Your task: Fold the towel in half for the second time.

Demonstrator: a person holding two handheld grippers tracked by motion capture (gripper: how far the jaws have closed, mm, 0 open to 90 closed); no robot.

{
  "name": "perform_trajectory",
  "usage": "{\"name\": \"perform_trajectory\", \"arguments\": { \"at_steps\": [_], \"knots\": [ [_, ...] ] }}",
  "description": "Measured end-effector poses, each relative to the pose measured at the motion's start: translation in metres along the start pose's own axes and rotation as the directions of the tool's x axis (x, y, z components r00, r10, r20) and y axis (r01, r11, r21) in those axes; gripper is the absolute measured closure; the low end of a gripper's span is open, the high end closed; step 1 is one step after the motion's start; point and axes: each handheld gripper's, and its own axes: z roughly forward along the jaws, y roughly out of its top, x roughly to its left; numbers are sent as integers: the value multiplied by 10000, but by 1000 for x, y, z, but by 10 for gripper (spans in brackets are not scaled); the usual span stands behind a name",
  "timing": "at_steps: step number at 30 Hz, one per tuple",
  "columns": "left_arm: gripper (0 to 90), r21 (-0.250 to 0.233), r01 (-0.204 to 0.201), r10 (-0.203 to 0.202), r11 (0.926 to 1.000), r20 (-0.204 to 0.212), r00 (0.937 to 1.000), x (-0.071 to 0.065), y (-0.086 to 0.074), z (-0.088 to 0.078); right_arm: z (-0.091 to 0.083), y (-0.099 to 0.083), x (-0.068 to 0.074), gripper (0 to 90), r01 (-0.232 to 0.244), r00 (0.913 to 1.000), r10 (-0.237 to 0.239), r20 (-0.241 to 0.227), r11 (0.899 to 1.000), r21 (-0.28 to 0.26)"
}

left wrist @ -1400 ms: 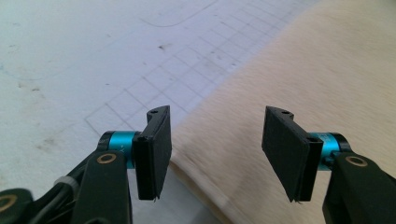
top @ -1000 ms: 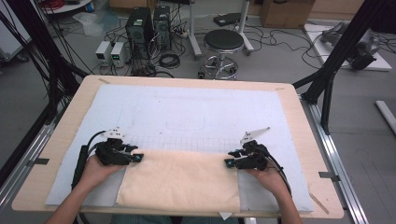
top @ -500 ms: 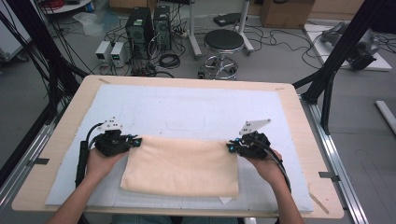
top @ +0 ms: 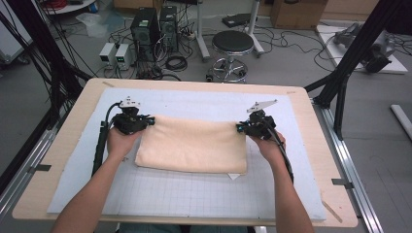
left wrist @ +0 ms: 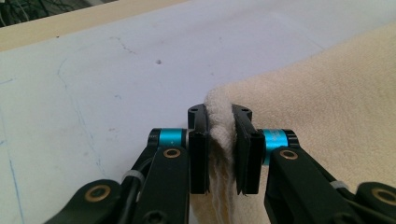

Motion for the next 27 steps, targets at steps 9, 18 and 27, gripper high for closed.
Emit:
{"name": "perform_trajectory", "arguments": {
  "at_steps": [9, 18, 27],
  "knots": [
    [570, 937, -434, 467, 9947, -332, 9984, 5, -6, 7, 10, -4, -2, 585, 106, 9967, -130, 802, 9995, 300],
    [523, 598, 73, -78, 9982, 84, 9999, 6, -31, -7, 2, -13, 3, 541, -131, 9991, 125, 411, 9998, 131],
    [573, 1096, 762, -856, 9910, 830, 9929, 9, -41, 10, 27, -27, -7, 506, -1008, 9944, 991, 362, 9937, 496]
  ]
}}
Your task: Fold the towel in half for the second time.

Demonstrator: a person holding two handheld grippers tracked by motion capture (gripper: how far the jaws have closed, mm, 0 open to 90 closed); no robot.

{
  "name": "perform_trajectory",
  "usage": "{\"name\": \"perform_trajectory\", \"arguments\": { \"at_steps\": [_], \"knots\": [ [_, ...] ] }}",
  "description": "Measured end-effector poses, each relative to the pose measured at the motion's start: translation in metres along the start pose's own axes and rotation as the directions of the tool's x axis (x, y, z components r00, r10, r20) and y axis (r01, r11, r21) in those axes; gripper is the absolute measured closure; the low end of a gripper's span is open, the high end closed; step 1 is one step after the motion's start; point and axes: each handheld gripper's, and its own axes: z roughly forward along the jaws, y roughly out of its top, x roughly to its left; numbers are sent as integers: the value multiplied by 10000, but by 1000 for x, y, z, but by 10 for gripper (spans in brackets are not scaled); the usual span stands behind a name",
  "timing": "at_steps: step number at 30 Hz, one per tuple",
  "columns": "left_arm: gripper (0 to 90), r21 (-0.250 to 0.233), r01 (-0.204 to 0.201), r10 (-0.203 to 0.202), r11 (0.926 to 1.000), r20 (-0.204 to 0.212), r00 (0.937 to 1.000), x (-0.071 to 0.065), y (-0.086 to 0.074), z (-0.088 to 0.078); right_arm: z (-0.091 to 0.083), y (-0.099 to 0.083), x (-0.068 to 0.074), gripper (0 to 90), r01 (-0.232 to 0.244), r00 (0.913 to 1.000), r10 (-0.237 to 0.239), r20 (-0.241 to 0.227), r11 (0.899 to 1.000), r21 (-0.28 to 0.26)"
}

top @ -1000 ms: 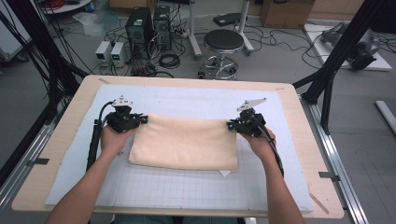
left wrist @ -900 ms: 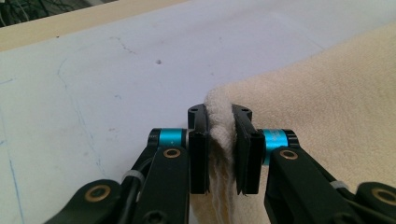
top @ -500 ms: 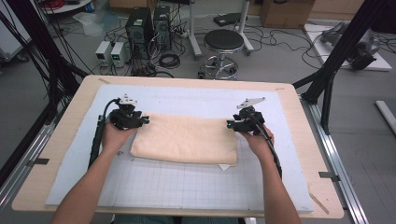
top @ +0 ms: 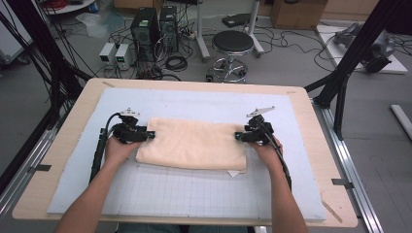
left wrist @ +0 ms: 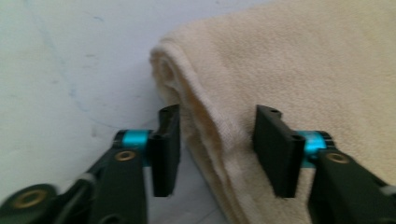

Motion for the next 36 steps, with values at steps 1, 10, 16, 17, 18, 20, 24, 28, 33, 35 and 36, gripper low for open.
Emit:
{"name": "perform_trajectory", "arguments": {
  "at_steps": [1, 10, 16, 17, 18, 20, 24, 28, 33, 35, 36],
  "knots": [
    [619, -27, 105, -105, 9999, 72, 9999, 0, 0, 0, 1, -1, -2, 562, -197, 9996, 196, -214, 9998, -32],
    [835, -678, 9, -38, 9977, -423, 9991, -4, 4, 0, -1, 8, -8, 818, -313, 9967, 297, -756, 9993, -210],
    [835, -896, 10, -72, 9960, -687, 9976, 3, 4, -1, 1, 27, -8, 817, -145, 9993, 135, -341, 9995, -285],
    [835, -910, 75, -134, 9958, -645, 9978, 4, 3, -1, 3, 29, -9, 817, -75, 9995, 68, -311, 9997, -213],
    [835, -840, 29, -78, 9965, -583, 9983, 5, 3, -1, 4, 31, -8, 817, -21, 9997, 17, -225, 9998, -177],
    [833, -808, 116, -149, 9967, -402, 9991, 5, 2, -1, 7, 30, -9, 811, -108, 9996, 108, -243, 9999, 22],
    [712, -575, -6, -6, 9983, -216, 9998, 5, 1, -5, 7, 23, -13, 612, -618, 9966, 622, -544, 9980, 103],
    [501, 85, 15, -17, 10000, 278, 9996, 2, -3, -4, 2, 15, -11, 486, -717, 9945, 732, -755, 9972, 223],
    [636, -167, 319, -315, 9994, 262, 9992, 0, -7, -4, 10, 10, -6, 548, -836, 9920, 870, -914, 9957, 404],
    [765, -411, 547, -537, 9977, 255, 9982, 0, -8, -4, 11, 9, -7, 689, -1026, 9866, 1059, -1240, 9942, 321],
    [795, -437, 450, -442, 9980, 205, 9988, 0, -8, -4, 11, 9, -6, 747, -944, 9864, 977, -1324, 9951, 310]
  ]
}}
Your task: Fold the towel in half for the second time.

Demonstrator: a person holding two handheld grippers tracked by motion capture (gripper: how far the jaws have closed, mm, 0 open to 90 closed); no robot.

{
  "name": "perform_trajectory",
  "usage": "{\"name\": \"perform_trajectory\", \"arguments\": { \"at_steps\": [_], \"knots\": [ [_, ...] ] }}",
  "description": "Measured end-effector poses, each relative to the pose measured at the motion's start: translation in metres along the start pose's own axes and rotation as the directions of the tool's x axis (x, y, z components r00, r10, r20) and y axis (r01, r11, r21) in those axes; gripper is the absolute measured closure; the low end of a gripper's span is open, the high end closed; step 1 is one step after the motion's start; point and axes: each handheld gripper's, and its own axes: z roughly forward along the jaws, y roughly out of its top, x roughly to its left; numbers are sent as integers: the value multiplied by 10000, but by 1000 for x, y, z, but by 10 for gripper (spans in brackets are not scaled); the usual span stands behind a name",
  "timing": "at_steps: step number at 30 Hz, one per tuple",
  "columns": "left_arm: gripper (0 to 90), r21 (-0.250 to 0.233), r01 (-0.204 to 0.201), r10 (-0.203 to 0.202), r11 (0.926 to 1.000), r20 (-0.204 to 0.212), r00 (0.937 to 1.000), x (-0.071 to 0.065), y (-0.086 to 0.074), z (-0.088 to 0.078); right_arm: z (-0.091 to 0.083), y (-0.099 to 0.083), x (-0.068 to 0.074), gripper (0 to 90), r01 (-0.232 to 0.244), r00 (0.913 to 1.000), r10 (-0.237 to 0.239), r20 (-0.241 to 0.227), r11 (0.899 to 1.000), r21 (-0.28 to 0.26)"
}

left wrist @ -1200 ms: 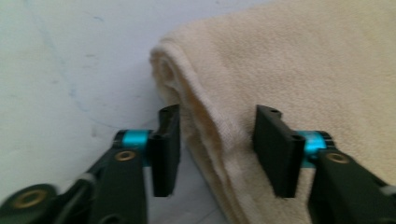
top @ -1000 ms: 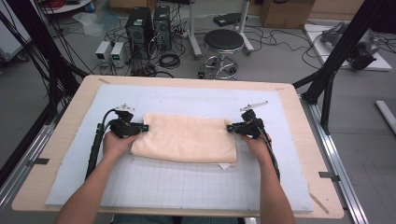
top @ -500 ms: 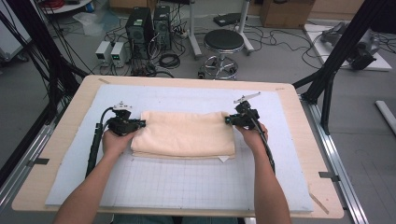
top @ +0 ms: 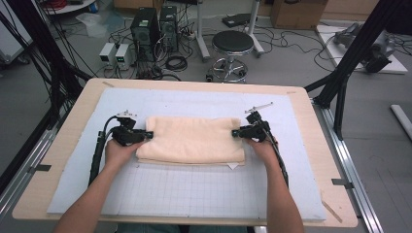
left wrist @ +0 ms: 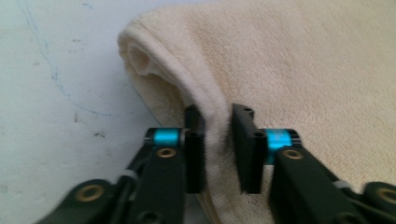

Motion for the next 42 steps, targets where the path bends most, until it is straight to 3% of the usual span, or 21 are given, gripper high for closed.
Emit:
{"name": "perform_trajectory", "arguments": {
  "at_steps": [3, 9, 12, 13, 15, 17, 20, 23, 26, 28, 30, 32, 35, 38, 42],
  "knots": [
    [816, -108, -144, 141, 9998, -338, 9993, -2, 2, 0, -1, 5, 4, 807, 641, 9974, -638, 336, 9979, -86],
    [821, -922, -36, -77, 9957, -1222, 9925, 0, 8, -4, -3, 17, 11, 811, 910, 9897, -814, 1175, 9927, -787],
    [812, -687, 54, -118, 9976, -926, 9956, 4, 5, -2, 0, 23, 13, 794, 970, 9861, -868, 1420, 9931, -666],
    [795, -616, -1, -54, 9981, -890, 9960, 4, 4, -2, 3, 22, 11, 756, 883, 9859, -801, 1471, 9948, -500],
    [710, -676, -298, 231, 9973, -984, 9949, 3, 5, -7, 6, 20, 9, 571, 642, 9819, -591, 1798, 9977, -225],
    [638, -1163, -316, 181, 9927, -1152, 9932, 3, 7, -16, 1, 19, 7, 514, 404, 9820, -328, 1859, 9985, -374],
    [629, -1818, -472, 235, 9822, -1300, 9912, 0, 11, -27, -10, 23, 15, 497, 1038, 9718, -852, 2200, 9918, -747],
    [680, -1746, -636, 473, 9826, -961, 9942, -5, 11, -27, -14, 27, 23, 548, 1387, 9773, -1173, 1766, 9837, -1141],
    [741, -1455, -609, 564, 9875, -346, 9978, -9, 8, -19, -4, 28, 30, 580, 1700, 9813, -1591, 1083, 9803, -1001],
    [742, -1094, -719, 704, 9914, -176, 9974, -11, 5, -13, 4, 27, 33, 574, 1740, 9820, -1676, 870, 9822, -710],
    [726, -647, -941, 932, 9935, -160, 9955, -11, 0, -8, 12, 24, 34, 560, 1878, 9789, -1844, 877, 9817, -313],
    [705, -382, -928, 926, 9950, -62, 9957, -9, -4, -4, 16, 17, 33, 550, 1897, 9789, -1871, 825, 9815, -246],
    [714, -556, -841, 834, 9949, -150, 9964, -9, -7, -4, 16, 5, 35, 556, 2443, 9662, -2393, 960, 9687, -447],
    [716, -487, -963, 953, 9942, -218, 9952, -9, -7, -3, 14, 1, 34, 557, 2317, 9695, -2256, 962, 9711, -578],
    [701, -494, -1071, 1058, 9930, -264, 9940, -11, -7, -4, 14, 1, 36, 550, 2424, 9661, -2361, 1047, 9688, -525]
  ]
}}
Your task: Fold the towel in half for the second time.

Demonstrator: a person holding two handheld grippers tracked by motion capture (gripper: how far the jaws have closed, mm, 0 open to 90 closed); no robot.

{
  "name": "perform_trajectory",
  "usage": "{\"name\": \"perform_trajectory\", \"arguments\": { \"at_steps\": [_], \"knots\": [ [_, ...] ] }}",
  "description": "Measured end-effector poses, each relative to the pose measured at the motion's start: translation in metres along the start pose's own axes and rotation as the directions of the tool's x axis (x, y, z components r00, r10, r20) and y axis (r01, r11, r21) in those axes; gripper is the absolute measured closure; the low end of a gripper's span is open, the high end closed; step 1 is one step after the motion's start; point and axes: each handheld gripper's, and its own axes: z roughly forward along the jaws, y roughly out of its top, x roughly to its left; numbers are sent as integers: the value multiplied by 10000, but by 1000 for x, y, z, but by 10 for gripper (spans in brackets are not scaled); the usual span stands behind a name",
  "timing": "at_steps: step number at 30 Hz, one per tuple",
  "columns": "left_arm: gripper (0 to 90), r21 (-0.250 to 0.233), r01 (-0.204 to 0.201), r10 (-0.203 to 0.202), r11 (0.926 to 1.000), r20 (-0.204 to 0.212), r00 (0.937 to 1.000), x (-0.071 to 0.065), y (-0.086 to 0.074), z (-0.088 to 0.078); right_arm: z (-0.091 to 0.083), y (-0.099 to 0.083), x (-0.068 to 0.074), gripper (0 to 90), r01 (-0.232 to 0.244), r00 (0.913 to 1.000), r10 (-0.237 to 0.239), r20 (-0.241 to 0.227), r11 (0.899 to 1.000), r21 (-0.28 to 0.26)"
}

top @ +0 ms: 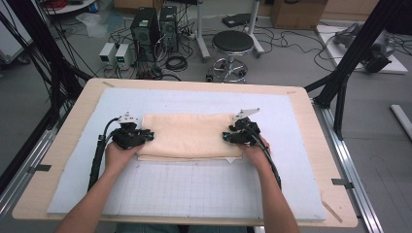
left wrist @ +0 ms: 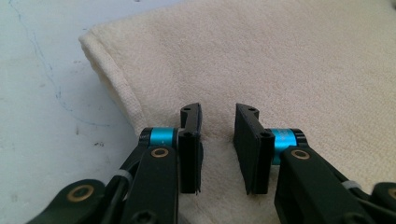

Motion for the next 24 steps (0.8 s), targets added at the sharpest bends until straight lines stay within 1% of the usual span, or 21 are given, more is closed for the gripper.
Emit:
{"name": "perform_trajectory", "arguments": {
  "at_steps": [4, 5, 6, 7, 9, 11, 13, 15, 17, 18, 19, 20, 21, 23, 24],
  "knots": [
    [637, -57, -80, 80, 10000, -35, 10000, -3, 2, -2, -3, 1, 2, 474, -37, 9999, 38, 107, 10000, -78],
    [620, -129, -91, 91, 9999, -8, 10000, -4, 2, -2, -4, 2, 3, 454, -73, 9998, 75, 198, 9999, -100],
    [604, -98, -109, 109, 9999, 80, 9999, -4, 3, -3, -6, 2, 4, 443, -78, 9997, 82, 229, 9998, -181],
    [597, -115, -39, 40, 9999, 109, 9999, -4, 3, -4, -8, 2, 5, 432, -144, 9997, 148, 191, 9997, -217],
    [589, -180, -3, 8, 9998, 278, 9996, -5, 4, -7, -10, 2, 6, 415, -132, 9999, 134, 75, 9994, -327],
    [562, -254, -139, 150, 9996, 423, 9990, -9, 5, -10, -13, 1, 7, 385, -189, 9998, 190, 25, 9987, -466],
    [529, -251, -299, 312, 9992, 547, 9980, -12, 7, -13, -17, 1, 8, 331, -457, 9989, 451, -122, 9975, -547],
    [478, -291, -403, 421, 9988, 631, 9971, -15, 8, -17, -21, 2, 9, 281, -692, 9970, 663, -390, 9945, -782],
    [437, -405, -488, 510, 9980, 551, 9972, -19, 8, -21, -24, 2, 10, 253, -828, 9939, 749, -812, 9917, -983],
    [406, -413, -545, 568, 9977, 553, 9969, -20, 8, -23, -26, 3, 12, 227, -743, 9947, 666, -783, 9922, -1006],
    [399, -457, -598, 628, 9972, 663, 9958, -21, 8, -25, -28, 3, 14, 206, -714, 9953, 641, -728, 9921, -1032],
    [390, -488, -685, 718, 9965, 686, 9951, -22, 7, -28, -30, 4, 16, 201, -690, 9956, 615, -710, 9916, -1092],
    [357, -470, -643, 671, 9968, 609, 9959, -23, 6, -29, -32, 4, 17, 193, -626, 9956, 543, -763, 9919, -1104],
    [285, -482, -598, 626, 9970, 592, 9963, -24, 3, -32, -36, 6, 21, 170, -452, 9971, 382, -659, 9930, -1089],
    [267, -431, -616, 642, 9972, 632, 9959, -23, 3, -34, -37, 6, 23, 165, -379, 9975, 314, -638, 9938, -1045]
  ]
}}
